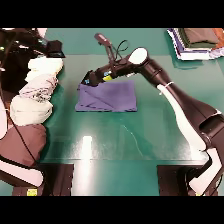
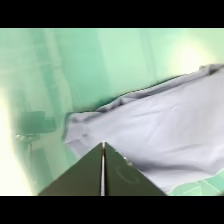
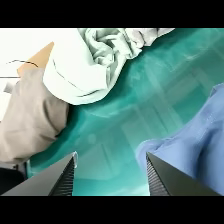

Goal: Fold the shirts.

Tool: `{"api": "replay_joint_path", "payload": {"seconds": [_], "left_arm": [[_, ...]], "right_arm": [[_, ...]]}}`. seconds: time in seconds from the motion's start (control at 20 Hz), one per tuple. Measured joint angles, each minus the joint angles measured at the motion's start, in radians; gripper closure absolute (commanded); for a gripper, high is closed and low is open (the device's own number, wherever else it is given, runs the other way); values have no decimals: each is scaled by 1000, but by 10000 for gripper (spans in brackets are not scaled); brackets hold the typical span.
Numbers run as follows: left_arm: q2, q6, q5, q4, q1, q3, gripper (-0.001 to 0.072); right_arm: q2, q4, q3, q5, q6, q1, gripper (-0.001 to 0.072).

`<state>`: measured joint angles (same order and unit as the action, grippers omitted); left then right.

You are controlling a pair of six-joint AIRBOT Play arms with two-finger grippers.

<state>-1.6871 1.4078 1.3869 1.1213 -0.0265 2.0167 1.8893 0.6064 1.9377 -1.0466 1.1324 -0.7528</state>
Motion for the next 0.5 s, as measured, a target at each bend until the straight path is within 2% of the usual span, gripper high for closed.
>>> {"api": "replay_joint_path", "payload": {"seconds": [0.05,0.15,0.4,0.45,0.5], "left_arm": [[7,0,7,-1,-8,0,682],[18,0,14,-16,-19,0,682],[24,0,32,-62,-27,-2,682],[25,0,34,-68,-29,-2,681],[26,0,35,-75,-29,-2,682]], "right_arm": [[2,15,0,-3,-4,5,264],[-10,69,0,-65,2,46,264],[-91,233,-93,-242,93,259,263],[-110,249,-136,-257,111,306,246],[-127,263,-187,-270,123,354,95]]}}
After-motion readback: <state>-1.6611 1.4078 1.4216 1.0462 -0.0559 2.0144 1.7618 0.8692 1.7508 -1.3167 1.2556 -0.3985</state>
